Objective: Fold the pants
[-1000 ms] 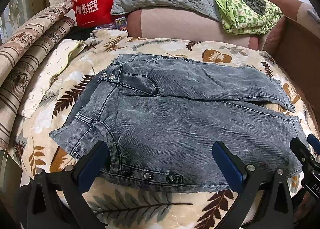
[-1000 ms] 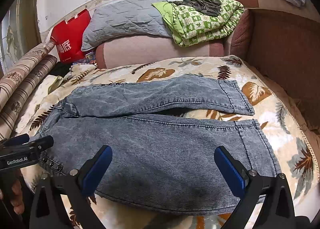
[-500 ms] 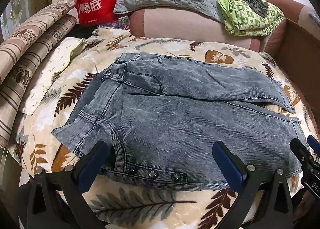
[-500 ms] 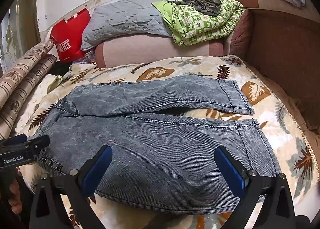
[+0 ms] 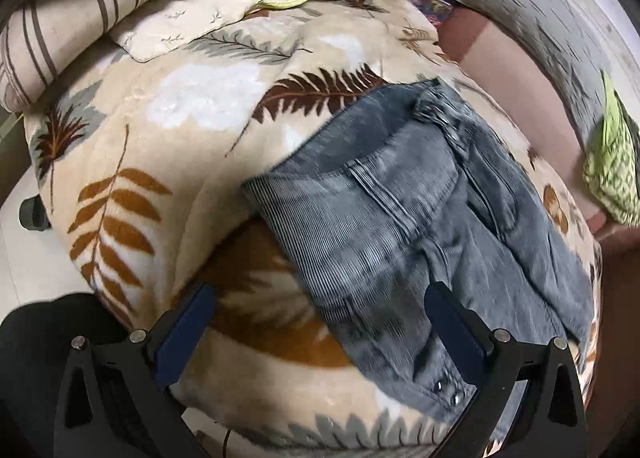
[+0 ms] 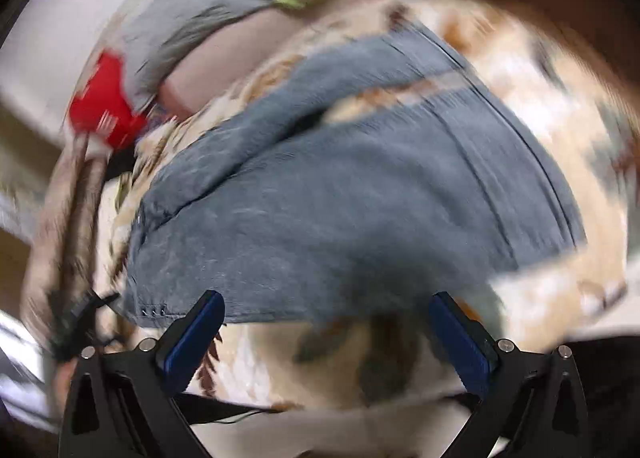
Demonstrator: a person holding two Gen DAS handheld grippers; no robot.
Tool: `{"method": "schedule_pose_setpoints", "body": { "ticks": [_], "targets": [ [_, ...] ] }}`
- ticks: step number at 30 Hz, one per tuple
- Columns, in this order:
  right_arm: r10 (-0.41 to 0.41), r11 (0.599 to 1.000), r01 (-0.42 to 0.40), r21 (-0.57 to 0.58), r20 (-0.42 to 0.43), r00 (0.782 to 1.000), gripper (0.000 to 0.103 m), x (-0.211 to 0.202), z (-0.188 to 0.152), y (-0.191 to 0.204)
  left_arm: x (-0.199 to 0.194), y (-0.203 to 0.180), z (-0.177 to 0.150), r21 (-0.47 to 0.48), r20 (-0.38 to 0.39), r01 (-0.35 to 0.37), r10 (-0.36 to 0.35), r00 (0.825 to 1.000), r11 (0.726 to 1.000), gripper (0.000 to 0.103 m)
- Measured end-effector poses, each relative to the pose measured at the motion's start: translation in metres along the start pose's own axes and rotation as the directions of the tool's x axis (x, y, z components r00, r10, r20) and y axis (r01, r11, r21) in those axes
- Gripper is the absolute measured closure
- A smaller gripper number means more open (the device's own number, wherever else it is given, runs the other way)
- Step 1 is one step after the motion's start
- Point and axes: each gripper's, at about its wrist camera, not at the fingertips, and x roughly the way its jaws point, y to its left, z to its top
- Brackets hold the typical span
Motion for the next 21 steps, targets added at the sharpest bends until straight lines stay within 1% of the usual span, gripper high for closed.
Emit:
{"method": "schedule_pose_setpoints", "body": {
  "ticks": [1, 2, 3, 4, 6, 8, 9, 10, 11, 12, 13, 14, 15, 16, 17, 18, 19, 20, 21],
  "targets": [
    [0.029, 0.996, -0.028, 0.09, -0.014, 0.999, 0.0, -0.002, 0.001, -0.017, 0.004, 0.0, 0.003, 0.003, -0.004, 0.007, -0.007, 1.0, 1.0, 0.0],
    [0.065, 0.982, -0.061, 0.179, -0.014, 0.998, 0.0, -0.004, 0.003, -0.034, 0.007, 0.0, 0.004, 0.006, -0.011, 0.009, -0.009, 1.0, 1.0, 0.0],
    [0.091, 0.964, -0.087, 0.253, -0.004, 0.996, 0.0, -0.006, 0.005, -0.049, 0.01, -0.002, 0.005, 0.007, -0.02, 0.004, -0.004, 1.0, 1.0, 0.0],
    [0.099, 0.945, -0.096, 0.314, 0.007, 0.995, 0.0, -0.007, 0.006, -0.062, 0.014, -0.002, 0.006, 0.004, -0.027, 0.007, -0.007, 1.0, 1.0, 0.0],
    [0.08, 0.918, -0.085, 0.388, 0.029, 0.996, 0.0, -0.009, 0.009, -0.081, 0.017, -0.004, 0.008, 0.006, -0.019, 0.011, -0.011, 1.0, 1.0, 0.0],
    [0.087, 0.886, -0.107, 0.451, 0.066, 0.994, 0.0, -0.012, 0.013, -0.099, 0.016, -0.008, 0.009, 0.024, -0.004, 0.02, -0.02, 1.0, 1.0, 0.002],
    [0.09, 0.864, -0.117, 0.49, 0.079, 0.993, 0.0, -0.012, 0.013, -0.107, 0.016, -0.009, 0.009, 0.034, 0.0, 0.022, -0.022, 1.0, 0.999, 0.012],
    [0.099, 0.842, -0.136, 0.522, 0.099, 0.99, 0.0, -0.012, 0.014, -0.113, 0.016, -0.01, 0.01, 0.039, 0.005, 0.014, -0.014, 1.0, 0.999, 0.018],
    [0.108, 0.825, -0.16, 0.542, 0.127, 0.986, 0.0, -0.014, 0.018, -0.119, 0.016, -0.01, 0.012, 0.039, 0.012, 0.009, -0.009, 1.0, 0.999, 0.031],
    [0.102, 0.816, -0.165, 0.553, 0.143, 0.984, 0.0, -0.015, 0.02, -0.123, 0.017, -0.009, 0.013, 0.036, 0.011, 0.017, -0.017, 1.0, 0.999, 0.047],
    [0.097, 0.805, -0.169, 0.569, 0.154, 0.983, 0.0, -0.014, 0.02, -0.129, 0.017, -0.009, 0.015, 0.033, 0.011, 0.014, -0.014, 1.0, 0.999, 0.055],
    [0.1, 0.793, -0.178, 0.582, 0.164, 0.981, 0.001, -0.014, 0.022, -0.132, 0.018, -0.008, 0.018, 0.03, 0.008, 0.008, -0.008, 1.0, 1.0, 0.065],
    [0.091, 0.798, -0.168, 0.579, 0.16, 0.983, 0.003, -0.015, 0.026, -0.131, 0.019, -0.006, 0.02, 0.019, 0.006, 0.006, -0.006, 1.0, 1.0, 0.074],
    [0.074, 0.806, -0.152, 0.572, 0.157, 0.985, 0.01, -0.015, 0.027, -0.132, 0.02, -0.004, 0.022, 0.002, 0.002, 0.011, -0.011, 1.0, 1.0, 0.077],
    [0.051, 0.811, -0.129, 0.571, 0.15, 0.987, 0.015, -0.015, 0.028, -0.132, 0.019, -0.001, 0.023, -0.006, 0.0, 0.015, -0.015, 1.0, 1.0, 0.082],
    [0.037, 0.818, -0.114, 0.563, 0.145, 0.989, 0.032, -0.016, 0.031, -0.133, 0.02, 0.0, 0.024, -0.014, -0.002, 0.021, -0.021, 1.0, 1.0, 0.087],
    [0.018, 0.832, -0.092, 0.546, 0.139, 0.99, 0.068, -0.017, 0.034, -0.131, 0.018, 0.004, 0.024, -0.023, -0.003, 0.029, -0.029, 1.0, 0.999, 0.09],
    [0.004, 0.844, -0.073, 0.532, 0.131, 0.991, 0.083, -0.019, 0.035, -0.134, 0.017, 0.006, 0.024, -0.031, -0.005, 0.034, -0.034, 0.999, 0.999, 0.094],
    [0.006, 0.846, -0.064, 0.53, 0.109, 0.994, 0.082, -0.017, 0.039, -0.137, 0.017, 0.006, 0.025, -0.033, -0.009, 0.037, -0.038, 0.999, 0.999, 0.096]
  ]
}}
